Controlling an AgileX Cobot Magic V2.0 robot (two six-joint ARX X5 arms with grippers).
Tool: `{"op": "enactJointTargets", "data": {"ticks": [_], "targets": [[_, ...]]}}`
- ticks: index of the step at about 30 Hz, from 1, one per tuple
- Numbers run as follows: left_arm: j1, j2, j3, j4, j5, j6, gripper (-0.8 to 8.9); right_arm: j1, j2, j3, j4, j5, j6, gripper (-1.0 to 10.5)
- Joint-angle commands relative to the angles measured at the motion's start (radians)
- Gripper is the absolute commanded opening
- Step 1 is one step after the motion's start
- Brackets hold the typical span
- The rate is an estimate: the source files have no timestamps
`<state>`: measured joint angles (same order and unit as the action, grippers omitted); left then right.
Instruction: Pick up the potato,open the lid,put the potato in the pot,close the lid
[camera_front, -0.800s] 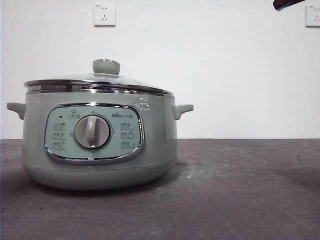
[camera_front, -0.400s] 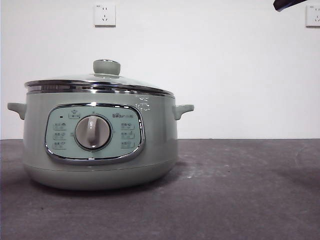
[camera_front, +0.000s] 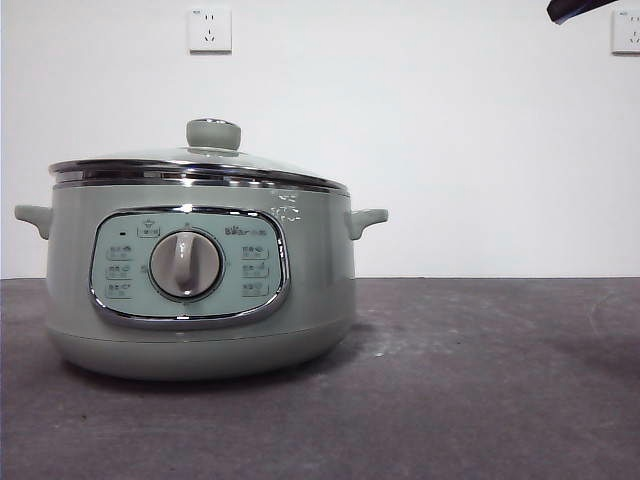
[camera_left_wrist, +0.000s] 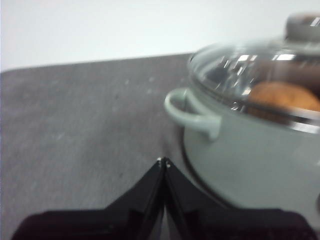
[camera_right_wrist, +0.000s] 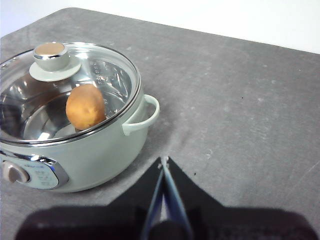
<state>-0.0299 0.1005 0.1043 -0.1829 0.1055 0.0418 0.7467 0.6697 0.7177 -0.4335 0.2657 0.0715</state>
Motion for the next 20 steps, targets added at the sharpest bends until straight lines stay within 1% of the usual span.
{"op": "enactJointTargets", "data": {"ticks": [1, 8, 20], "targets": [[0.020, -0.032, -0.041, 0.010, 0.005, 0.003, -0.03, 0.000, -0.003, -0.005, 0.005, 0.002, 0.010, 0.0], [0.026, -0.080, -0.098, 0.009, 0.002, 0.004, -0.03, 0.000, -0.003, -0.005, 0.005, 0.002, 0.010, 0.0], [0.026, -0.099, -0.101, 0.005, 0.001, 0.004, -0.03, 0.000, -0.003, -0.005, 0.005, 0.002, 0.010, 0.0]]}}
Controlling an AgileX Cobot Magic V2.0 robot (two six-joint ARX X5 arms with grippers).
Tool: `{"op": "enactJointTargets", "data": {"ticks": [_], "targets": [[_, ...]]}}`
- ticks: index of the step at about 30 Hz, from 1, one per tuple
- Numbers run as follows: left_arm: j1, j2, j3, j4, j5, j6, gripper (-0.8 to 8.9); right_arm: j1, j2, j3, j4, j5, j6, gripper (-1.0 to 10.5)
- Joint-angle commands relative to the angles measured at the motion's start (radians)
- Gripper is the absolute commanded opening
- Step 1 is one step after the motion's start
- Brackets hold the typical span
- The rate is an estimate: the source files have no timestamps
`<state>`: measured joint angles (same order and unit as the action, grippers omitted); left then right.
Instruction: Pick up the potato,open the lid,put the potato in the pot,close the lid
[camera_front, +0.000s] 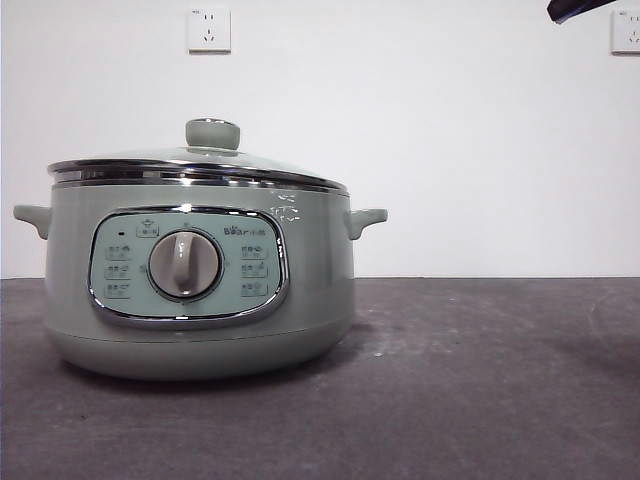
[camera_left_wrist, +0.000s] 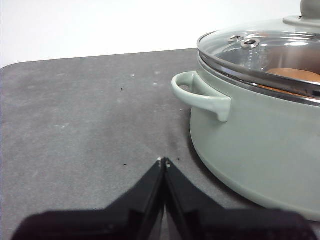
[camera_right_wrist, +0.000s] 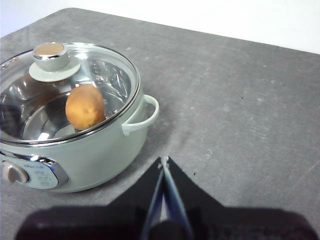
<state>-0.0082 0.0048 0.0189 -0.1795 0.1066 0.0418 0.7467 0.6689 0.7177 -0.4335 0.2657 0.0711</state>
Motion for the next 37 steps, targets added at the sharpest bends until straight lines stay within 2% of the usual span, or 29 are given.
{"op": "enactJointTargets", "data": {"ticks": [1, 19, 24, 27, 29, 33, 37], "targets": [[0.004, -0.003, -0.015, 0.002, 0.000, 0.004, -0.03, 0.000, -0.002, -0.005, 0.005, 0.002, 0.010, 0.0], [0.004, -0.003, -0.015, 0.002, 0.000, 0.004, -0.03, 0.000, -0.003, -0.005, 0.004, 0.002, 0.008, 0.0], [0.004, -0.003, -0.015, 0.002, -0.001, 0.004, -0.03, -0.016, -0.066, -0.014, -0.018, -0.005, -0.122, 0.0], [0.004, -0.003, -0.015, 0.002, 0.000, 0.004, -0.03, -0.049, -0.121, -0.064, 0.005, -0.007, -0.171, 0.0], [0.004, -0.003, -0.015, 0.002, -0.001, 0.004, -0.03, -0.095, -0.171, -0.122, 0.030, -0.043, -0.174, 0.0], [0.004, -0.003, -0.015, 0.002, 0.000, 0.004, -0.03, -0.238, -0.291, -0.282, 0.142, -0.212, -0.174, 0.0], [0.004, -0.003, -0.015, 0.002, -0.001, 0.004, -0.03, -0.380, -0.401, -0.417, 0.236, -0.298, -0.173, 0.0]]}}
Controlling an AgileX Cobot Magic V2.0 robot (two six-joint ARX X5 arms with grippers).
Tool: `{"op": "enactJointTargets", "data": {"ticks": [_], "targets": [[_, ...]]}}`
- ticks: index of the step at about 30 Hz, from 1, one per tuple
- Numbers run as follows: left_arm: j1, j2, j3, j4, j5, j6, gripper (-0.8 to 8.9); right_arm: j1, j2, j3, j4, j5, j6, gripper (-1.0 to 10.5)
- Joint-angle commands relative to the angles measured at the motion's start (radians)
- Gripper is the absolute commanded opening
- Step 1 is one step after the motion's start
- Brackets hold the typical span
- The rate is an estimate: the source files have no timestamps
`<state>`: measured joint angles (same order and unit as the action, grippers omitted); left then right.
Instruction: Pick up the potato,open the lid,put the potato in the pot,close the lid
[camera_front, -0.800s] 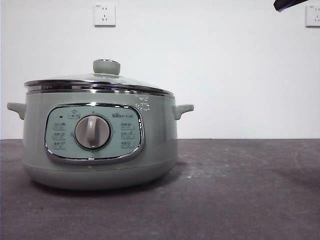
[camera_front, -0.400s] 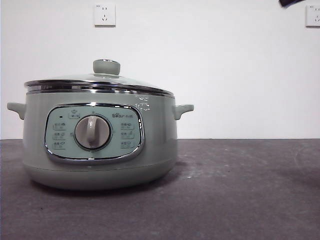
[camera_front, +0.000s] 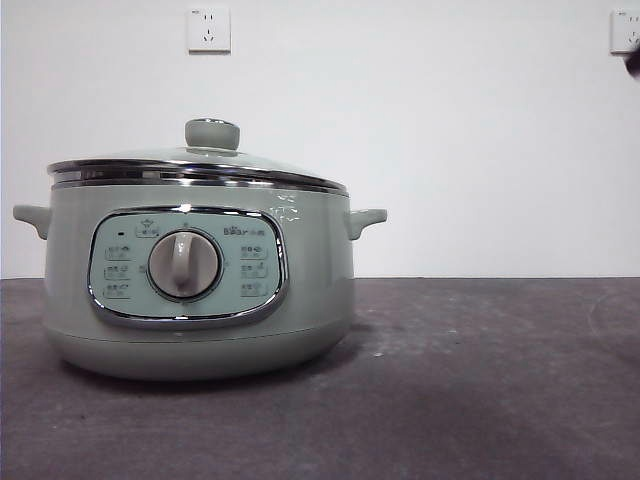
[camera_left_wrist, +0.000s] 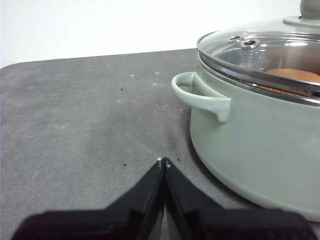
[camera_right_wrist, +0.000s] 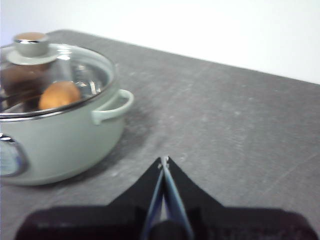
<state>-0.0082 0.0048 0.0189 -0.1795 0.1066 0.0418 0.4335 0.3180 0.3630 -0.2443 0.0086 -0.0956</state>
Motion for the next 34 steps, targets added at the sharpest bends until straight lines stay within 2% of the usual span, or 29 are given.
{"op": "enactJointTargets", "data": {"ticks": [1, 3, 6, 11, 19, 25, 29, 34], "targets": [[0.004, -0.003, -0.015, 0.002, -0.001, 0.004, -0.03, -0.103, -0.076, -0.092, 0.059, -0.069, -0.004, 0.0], [0.004, -0.003, -0.015, 0.002, -0.001, 0.004, -0.03, -0.166, -0.122, -0.140, 0.066, -0.117, 0.001, 0.0], [0.004, -0.003, -0.015, 0.002, -0.001, 0.004, -0.03, -0.238, -0.181, -0.208, 0.078, -0.122, 0.002, 0.0], [0.004, -0.003, -0.015, 0.003, -0.001, 0.005, -0.03, -0.291, -0.249, -0.275, 0.091, -0.138, 0.013, 0.0], [0.004, -0.003, -0.015, 0.003, 0.000, 0.004, -0.03, -0.297, -0.317, -0.357, 0.097, -0.138, 0.024, 0.0], [0.003, -0.003, -0.015, 0.003, 0.000, 0.004, -0.03, -0.295, -0.317, -0.357, 0.068, -0.138, 0.034, 0.0], [0.004, -0.003, -0.015, 0.003, 0.000, 0.004, -0.03, -0.295, -0.317, -0.357, 0.072, -0.137, 0.079, 0.0], [0.004, -0.003, -0.015, 0.003, -0.001, 0.004, -0.03, -0.295, -0.317, -0.357, 0.072, -0.133, 0.079, 0.0]]}}
